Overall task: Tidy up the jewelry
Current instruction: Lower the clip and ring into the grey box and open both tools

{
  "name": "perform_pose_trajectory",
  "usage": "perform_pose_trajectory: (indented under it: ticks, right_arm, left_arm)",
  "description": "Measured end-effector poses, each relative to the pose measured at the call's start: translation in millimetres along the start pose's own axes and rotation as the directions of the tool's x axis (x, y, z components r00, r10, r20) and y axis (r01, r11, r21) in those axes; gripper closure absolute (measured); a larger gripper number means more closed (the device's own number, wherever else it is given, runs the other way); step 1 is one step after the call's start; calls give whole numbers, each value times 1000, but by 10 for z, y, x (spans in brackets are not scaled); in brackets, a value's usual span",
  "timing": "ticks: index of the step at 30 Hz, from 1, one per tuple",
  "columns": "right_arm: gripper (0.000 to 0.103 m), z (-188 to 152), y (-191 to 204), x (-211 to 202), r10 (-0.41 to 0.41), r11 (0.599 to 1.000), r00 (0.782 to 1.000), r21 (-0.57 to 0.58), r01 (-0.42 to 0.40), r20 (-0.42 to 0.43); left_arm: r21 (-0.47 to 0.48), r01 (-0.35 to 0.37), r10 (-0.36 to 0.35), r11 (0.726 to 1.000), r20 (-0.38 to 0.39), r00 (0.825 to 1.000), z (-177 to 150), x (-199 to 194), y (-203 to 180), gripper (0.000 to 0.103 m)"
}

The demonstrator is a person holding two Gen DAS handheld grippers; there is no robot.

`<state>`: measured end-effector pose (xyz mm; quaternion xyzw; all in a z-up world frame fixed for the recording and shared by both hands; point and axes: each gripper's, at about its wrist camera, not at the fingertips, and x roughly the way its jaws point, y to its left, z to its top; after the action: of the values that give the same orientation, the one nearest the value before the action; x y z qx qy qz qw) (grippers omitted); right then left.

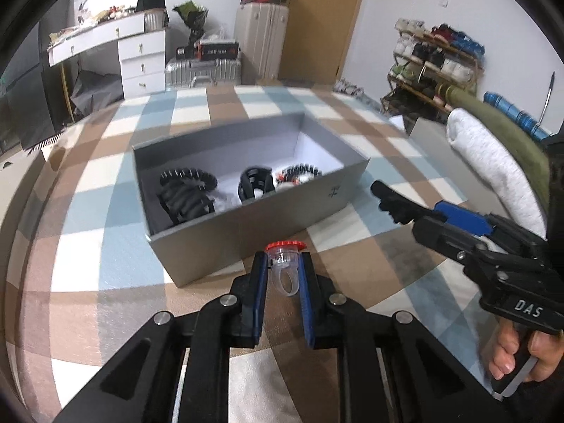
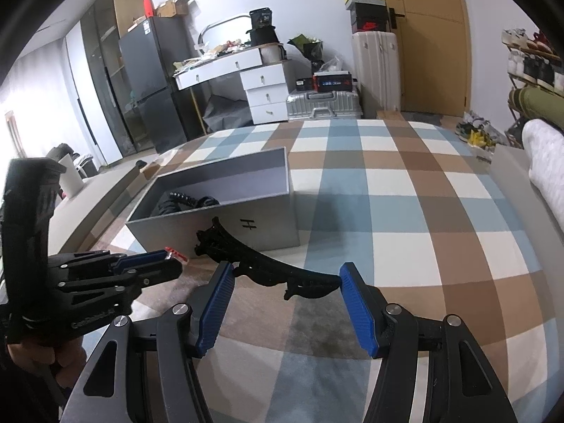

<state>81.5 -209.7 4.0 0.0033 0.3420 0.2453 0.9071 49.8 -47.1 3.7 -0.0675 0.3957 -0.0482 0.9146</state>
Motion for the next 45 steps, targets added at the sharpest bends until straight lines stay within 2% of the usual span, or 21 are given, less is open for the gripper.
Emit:
perform_pose_trajectory:
  ticks: [7, 12, 29, 45]
  right_arm:
    - [42, 97, 66, -40, 5, 1000, 1000, -12, -4, 22]
    - [42, 192, 128, -19, 12, 1000, 999, -27, -11, 33]
    - [42, 509, 310, 297, 62, 996, 997, -67, -59, 37]
    - [42, 551, 390, 603, 71, 994, 997, -75, -73, -32]
  left_arm:
    - [-33, -7, 10, 999, 88, 996, 134, -159, 135, 91]
    - [-50, -23, 29, 998, 112, 993, 195, -142, 211, 91]
    - [-71, -71, 77, 995, 99, 992, 327, 63, 337, 91]
    - [-65, -116, 120, 991, 61, 991, 300, 128, 393, 91]
